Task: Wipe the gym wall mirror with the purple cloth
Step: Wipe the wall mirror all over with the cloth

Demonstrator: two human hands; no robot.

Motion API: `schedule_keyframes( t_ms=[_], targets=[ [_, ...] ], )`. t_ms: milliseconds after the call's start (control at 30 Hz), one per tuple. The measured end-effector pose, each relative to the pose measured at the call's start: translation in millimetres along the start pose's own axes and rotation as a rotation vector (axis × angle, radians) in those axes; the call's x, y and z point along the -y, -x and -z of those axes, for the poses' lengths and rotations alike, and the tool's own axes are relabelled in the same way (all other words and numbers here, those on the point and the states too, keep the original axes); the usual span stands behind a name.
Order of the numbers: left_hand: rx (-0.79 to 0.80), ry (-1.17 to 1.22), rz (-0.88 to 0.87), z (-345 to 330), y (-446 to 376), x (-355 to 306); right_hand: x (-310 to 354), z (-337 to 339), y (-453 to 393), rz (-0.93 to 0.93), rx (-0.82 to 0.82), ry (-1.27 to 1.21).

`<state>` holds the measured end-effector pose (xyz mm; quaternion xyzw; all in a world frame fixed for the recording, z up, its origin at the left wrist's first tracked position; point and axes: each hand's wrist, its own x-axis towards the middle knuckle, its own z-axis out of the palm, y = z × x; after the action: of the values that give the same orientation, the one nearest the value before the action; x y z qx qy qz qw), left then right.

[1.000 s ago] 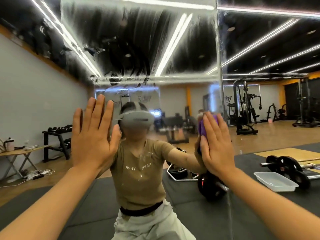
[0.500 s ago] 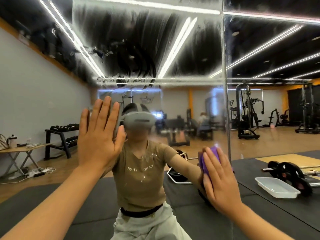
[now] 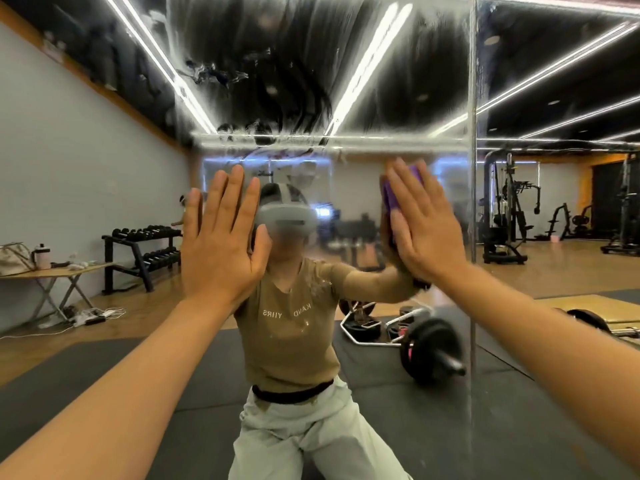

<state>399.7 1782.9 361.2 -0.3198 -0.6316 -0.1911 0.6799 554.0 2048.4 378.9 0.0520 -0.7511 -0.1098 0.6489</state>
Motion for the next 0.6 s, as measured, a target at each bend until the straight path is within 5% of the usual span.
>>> schedule_keyframes(
  t_ms=[167, 467, 600],
  targets=[
    [-0.014, 0.002, -0.005, 0.7, 0.7, -0.1, 3.2, -5.0, -31.3, -0.089, -0.094, 0.008],
    [-0.046, 0.007, -0.011, -1.4, 0.2, -1.2, 54.9, -22.1, 193.7, 0.061, 0.136, 0.071],
    [-0.053, -0.006, -0.008, -0.6, -0.7, -1.4, 52.4, -20.2, 209.0, 0.071, 0.195, 0.068]
  ],
)
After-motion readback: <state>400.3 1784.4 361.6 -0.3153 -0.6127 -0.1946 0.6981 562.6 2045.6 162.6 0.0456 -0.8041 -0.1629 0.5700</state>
